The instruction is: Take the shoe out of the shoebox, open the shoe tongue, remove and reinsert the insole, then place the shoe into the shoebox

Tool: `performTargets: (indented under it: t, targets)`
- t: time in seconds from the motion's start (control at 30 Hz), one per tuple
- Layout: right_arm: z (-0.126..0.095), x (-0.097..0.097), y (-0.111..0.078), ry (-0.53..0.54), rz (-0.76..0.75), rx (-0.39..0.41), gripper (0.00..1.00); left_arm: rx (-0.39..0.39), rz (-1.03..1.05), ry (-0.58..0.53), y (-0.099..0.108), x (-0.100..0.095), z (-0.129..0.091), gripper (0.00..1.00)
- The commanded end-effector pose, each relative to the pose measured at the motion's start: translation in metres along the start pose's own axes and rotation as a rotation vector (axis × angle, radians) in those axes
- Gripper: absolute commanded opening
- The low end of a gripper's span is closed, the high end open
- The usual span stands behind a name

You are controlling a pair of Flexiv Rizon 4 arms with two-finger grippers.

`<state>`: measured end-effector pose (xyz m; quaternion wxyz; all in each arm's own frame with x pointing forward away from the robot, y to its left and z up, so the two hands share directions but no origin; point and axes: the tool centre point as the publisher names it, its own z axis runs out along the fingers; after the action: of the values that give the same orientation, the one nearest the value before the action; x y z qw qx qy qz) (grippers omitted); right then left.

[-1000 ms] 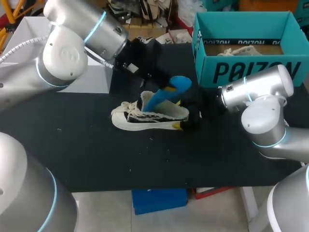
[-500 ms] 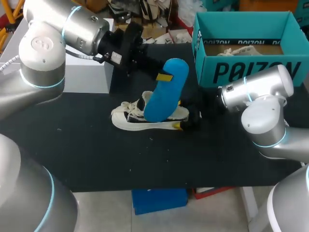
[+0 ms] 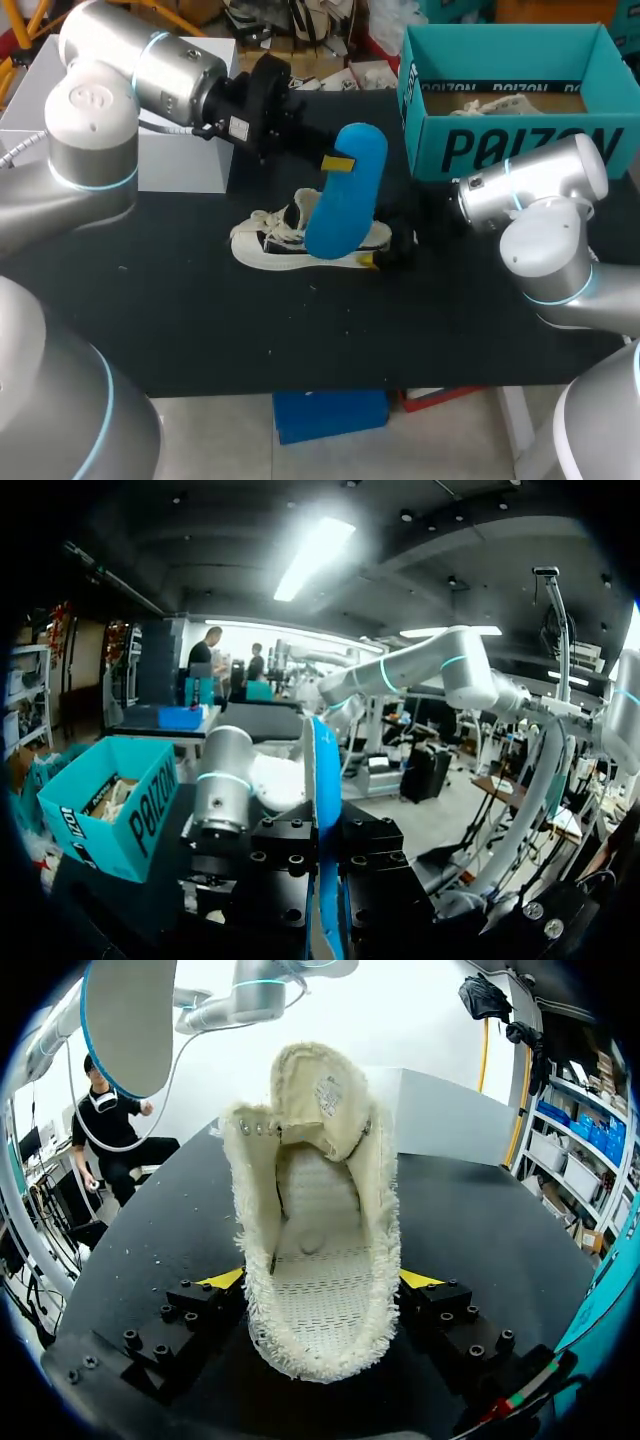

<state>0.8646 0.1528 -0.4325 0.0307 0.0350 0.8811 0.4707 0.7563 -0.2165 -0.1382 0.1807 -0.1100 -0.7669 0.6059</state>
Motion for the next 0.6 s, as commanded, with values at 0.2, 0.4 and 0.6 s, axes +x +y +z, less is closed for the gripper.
performTargets:
  t: [0.2,0.4,0.6]
  targets:
    - [0.002,0.001,-0.001,0.0,0.002,0.003,0.0,0.142,-0.106,-0.021,0.006,0.003,-0.003,0.0]
    - [0.002,0.001,-0.001,0.0,0.002,0.003,0.0,0.238,-0.142,-0.023,-0.009,0.004,-0.005,0.0]
    - [0.002,0.001,-0.001,0.0,0.002,0.003,0.0,0.279,-0.142,-0.072,-0.031,0.011,-0.019,0.0]
